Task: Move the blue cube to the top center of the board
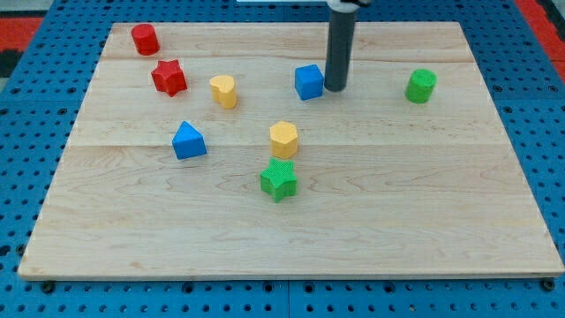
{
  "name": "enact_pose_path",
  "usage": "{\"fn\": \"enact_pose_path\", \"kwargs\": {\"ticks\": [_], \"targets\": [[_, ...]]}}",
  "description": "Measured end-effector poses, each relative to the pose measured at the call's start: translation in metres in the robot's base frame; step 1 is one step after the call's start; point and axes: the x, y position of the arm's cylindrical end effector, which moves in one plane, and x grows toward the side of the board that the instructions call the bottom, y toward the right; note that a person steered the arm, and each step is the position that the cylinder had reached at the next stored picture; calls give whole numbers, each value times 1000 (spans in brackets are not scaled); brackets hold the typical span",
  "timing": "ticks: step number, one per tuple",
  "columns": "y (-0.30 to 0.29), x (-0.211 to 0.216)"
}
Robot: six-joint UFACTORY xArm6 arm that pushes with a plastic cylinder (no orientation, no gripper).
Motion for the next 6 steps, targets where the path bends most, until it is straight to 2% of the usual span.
{"fn": "enact_pose_path", "kwargs": {"ticks": [1, 3, 6], "targets": [[-27, 8], [-72, -47], [-74, -100]]}}
